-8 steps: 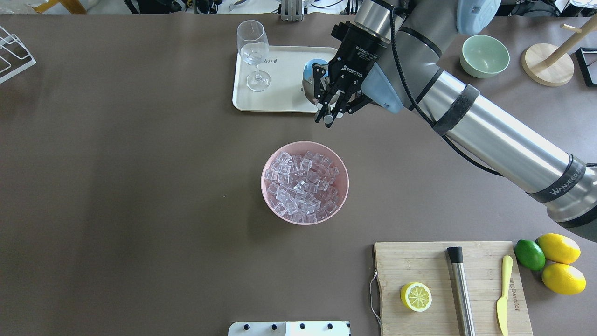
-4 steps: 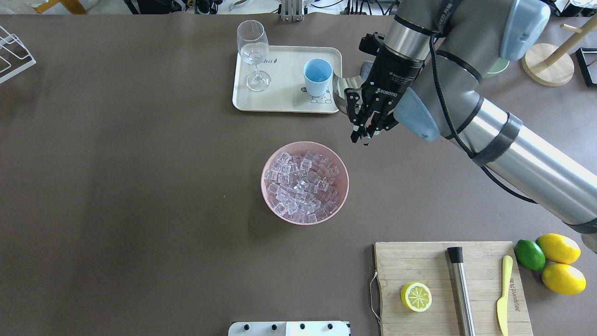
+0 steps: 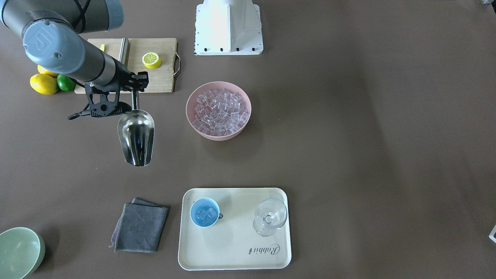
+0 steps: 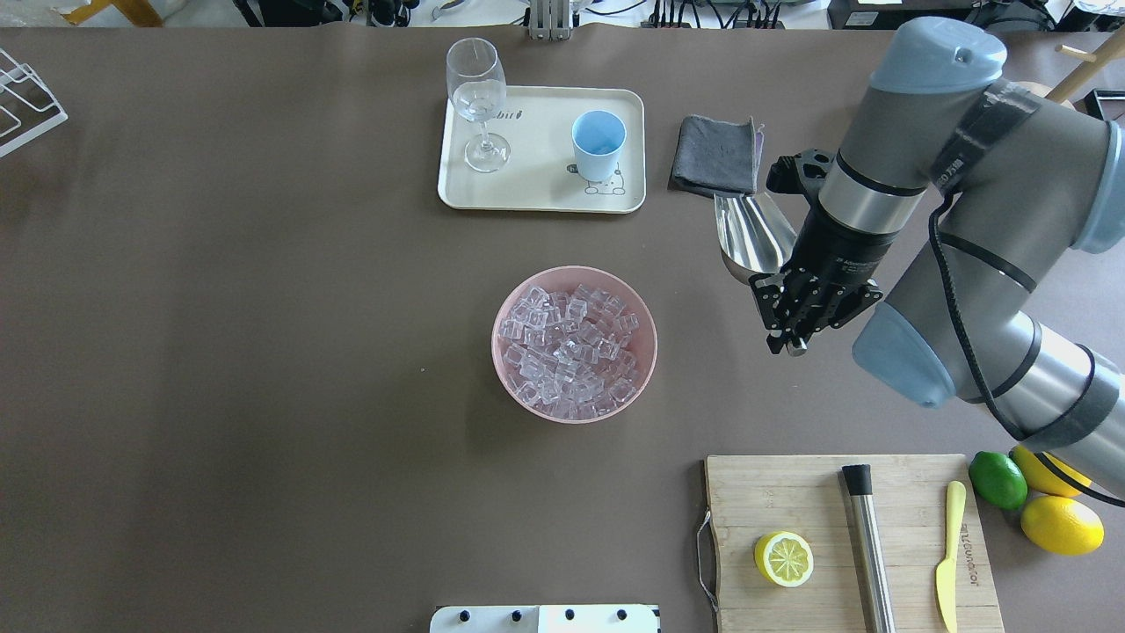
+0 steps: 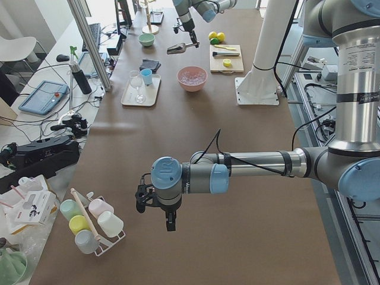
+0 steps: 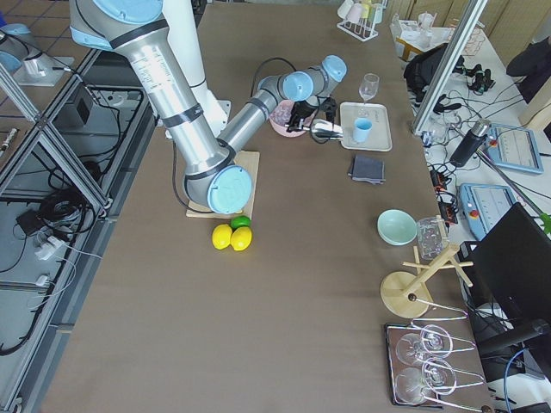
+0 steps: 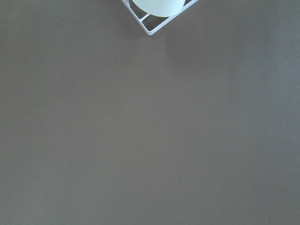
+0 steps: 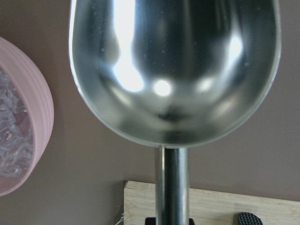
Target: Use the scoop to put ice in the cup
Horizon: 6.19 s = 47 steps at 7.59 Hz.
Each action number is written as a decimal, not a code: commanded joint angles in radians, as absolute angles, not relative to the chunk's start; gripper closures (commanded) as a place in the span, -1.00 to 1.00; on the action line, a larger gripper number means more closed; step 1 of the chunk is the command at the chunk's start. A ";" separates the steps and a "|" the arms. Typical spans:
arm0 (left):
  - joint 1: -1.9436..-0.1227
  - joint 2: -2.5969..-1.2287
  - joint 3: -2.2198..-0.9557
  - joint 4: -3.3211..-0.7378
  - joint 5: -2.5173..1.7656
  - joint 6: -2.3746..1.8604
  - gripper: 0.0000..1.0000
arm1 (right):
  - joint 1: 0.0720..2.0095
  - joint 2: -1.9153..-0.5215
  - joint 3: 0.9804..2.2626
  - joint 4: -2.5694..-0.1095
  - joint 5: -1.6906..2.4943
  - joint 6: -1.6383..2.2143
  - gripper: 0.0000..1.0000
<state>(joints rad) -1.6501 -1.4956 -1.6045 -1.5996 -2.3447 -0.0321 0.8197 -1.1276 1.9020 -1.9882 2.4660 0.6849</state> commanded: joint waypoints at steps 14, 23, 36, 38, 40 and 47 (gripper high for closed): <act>-1.652 -1.508 -1.612 -1.583 -2.382 -0.032 -0.96 | 0.669 -1.424 1.844 -1.416 2.260 1.028 1.00; -1.624 -1.513 -1.661 -1.463 -2.379 -0.023 -0.96 | 0.664 -1.411 1.825 -1.416 2.279 1.014 -0.99; -1.673 -1.477 -1.667 -1.466 -2.382 0.121 -0.96 | 1.278 -1.727 1.927 -1.568 2.261 0.151 -0.99; -1.674 -1.477 -1.672 -1.465 -2.382 0.121 -0.96 | 1.447 -1.735 1.808 -1.569 2.273 -0.048 -0.99; -1.671 -1.479 -1.671 -1.465 -2.384 0.121 -0.96 | 1.514 -1.761 1.779 -1.569 2.273 -0.077 -0.99; -1.683 -1.451 -1.689 -1.463 -2.443 0.121 -0.96 | 1.531 -1.755 1.778 -1.566 2.315 0.048 -0.99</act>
